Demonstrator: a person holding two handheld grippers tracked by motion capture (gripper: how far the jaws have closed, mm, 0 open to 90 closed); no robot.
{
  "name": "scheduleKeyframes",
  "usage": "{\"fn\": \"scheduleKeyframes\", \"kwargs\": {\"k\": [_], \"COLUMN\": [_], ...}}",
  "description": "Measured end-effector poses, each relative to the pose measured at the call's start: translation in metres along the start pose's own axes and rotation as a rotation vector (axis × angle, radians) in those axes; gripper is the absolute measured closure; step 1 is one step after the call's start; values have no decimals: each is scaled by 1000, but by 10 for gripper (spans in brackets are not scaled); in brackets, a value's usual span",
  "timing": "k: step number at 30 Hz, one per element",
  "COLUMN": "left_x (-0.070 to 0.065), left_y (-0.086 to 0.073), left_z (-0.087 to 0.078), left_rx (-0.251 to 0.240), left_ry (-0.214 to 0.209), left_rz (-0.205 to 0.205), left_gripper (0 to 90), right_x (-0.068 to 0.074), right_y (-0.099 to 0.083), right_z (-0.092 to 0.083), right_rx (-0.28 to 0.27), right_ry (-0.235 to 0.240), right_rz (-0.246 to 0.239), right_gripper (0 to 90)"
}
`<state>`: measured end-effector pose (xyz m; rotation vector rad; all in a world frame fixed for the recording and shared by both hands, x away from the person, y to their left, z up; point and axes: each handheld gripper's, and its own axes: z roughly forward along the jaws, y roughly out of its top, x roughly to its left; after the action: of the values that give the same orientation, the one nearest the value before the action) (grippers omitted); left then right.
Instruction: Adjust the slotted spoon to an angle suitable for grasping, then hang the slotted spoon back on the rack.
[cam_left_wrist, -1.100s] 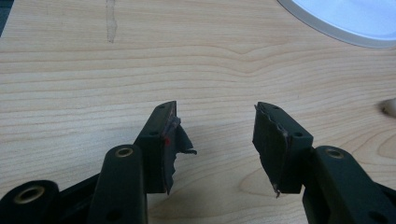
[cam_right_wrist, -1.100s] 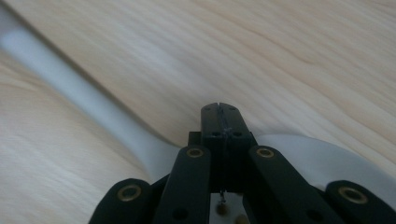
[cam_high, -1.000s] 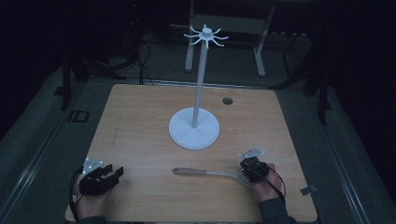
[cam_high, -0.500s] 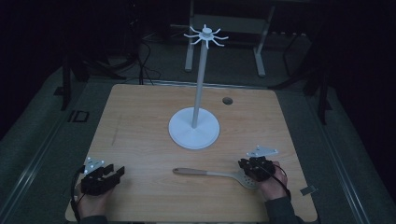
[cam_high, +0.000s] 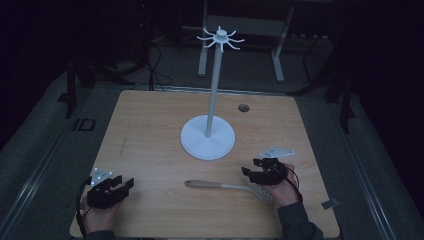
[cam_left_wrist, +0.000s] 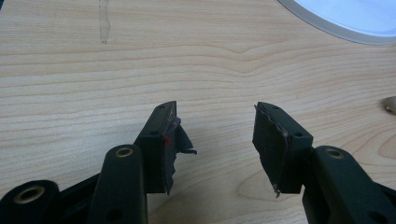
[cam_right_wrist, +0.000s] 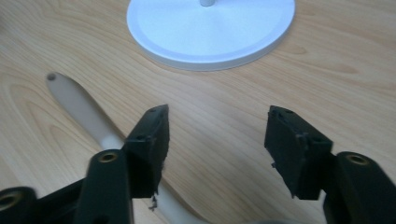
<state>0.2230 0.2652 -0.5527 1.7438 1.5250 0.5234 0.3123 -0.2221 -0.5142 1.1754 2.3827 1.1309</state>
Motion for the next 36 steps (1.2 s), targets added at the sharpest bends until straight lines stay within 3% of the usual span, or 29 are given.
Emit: {"fn": "scheduleKeyframes", "kwargs": {"k": [2,7,12,17,19,23,26,30,36], "left_x": [0,-1,-1,-1,-1,-2,-2,-2,-2], "left_y": [0,1,1,1,1,1,1,2,2], "left_z": [0,1,1,1,1,1,2,3,4], "left_rx": [-3,2,3,2,3,5,4,5,11], "left_ry": [1,0,0,-1,-2,-3,-5,-6,-6], "left_rz": [-1,4,7,6,6,7,6,9,12], "left_gripper": [504,504,504,504,504,504,504,504,504], "right_x": [-1,4,9,16,20,24,29,34,43], "right_y": [-1,0,4,6,10,14,20,25,29], "right_z": [1,1,3,6,7,7,6,7,12], "right_rx": [-13,-18,19,37,35,24,0,-7,20], "right_ry": [6,2,-4,-1,-2,22,65,87,96], "right_rz": [14,-17,-71,-108,-136,-156,-190,-224,-286], "right_gripper": [272,125,104,225,348,441,569,631,638]}}
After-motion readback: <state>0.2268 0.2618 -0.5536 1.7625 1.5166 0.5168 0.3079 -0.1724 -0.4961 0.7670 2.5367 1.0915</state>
